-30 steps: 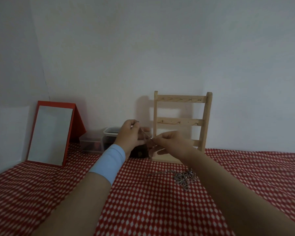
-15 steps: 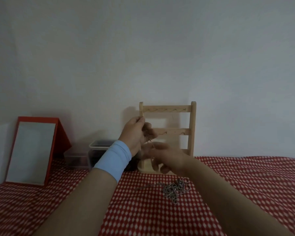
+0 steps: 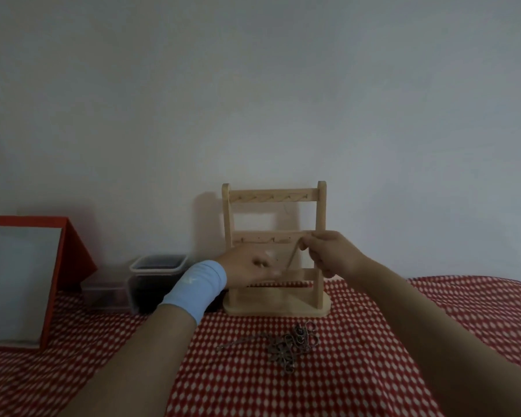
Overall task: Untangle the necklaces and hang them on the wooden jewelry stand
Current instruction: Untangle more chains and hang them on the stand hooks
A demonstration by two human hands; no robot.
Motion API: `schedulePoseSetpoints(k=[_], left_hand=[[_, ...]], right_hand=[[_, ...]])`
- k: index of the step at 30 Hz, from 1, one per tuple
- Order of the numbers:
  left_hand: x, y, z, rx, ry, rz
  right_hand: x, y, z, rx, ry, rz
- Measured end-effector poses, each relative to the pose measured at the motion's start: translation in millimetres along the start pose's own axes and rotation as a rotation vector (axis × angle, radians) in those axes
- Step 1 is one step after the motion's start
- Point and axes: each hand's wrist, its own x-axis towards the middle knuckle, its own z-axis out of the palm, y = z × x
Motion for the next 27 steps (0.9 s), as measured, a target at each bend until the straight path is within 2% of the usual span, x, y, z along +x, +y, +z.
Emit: schedulePoseSetpoints(k=[3,5,6,10,13,16,20,27], left_hand=[[10,6,8,-0.081,0.14,0.03],[16,21,15,-0.209,0.295,0.052],[18,30,18,-0.282,0.319,0.081],[24,56,29,-0.538,0.125,0.207],[27,54,31,-0.694,0.032,0.179],[29,42,30,-0.52,0.015,0.095],[33,32,24,-0.709,0.101,-0.072],[51,49,36,-0.377,0.399,-0.091]], right_hand=[[-1,-3,-13,-0.258,0.025,-0.063],[-1,-5,-16,-0.417,-0.01,-0.105],[0,-6,-16,-0.46,-0.029,-0.116],[3,-11,-21,-0.561,-0.07,-0.125],[6,-11,-24,-0.624,-0.067,-0.11],[6,-10,-25,-0.624,0.005,-0.117],[9,-4,-24,-0.618,0.143,-0.131],[14,13,-23,-0.704,0.424,-0.03]])
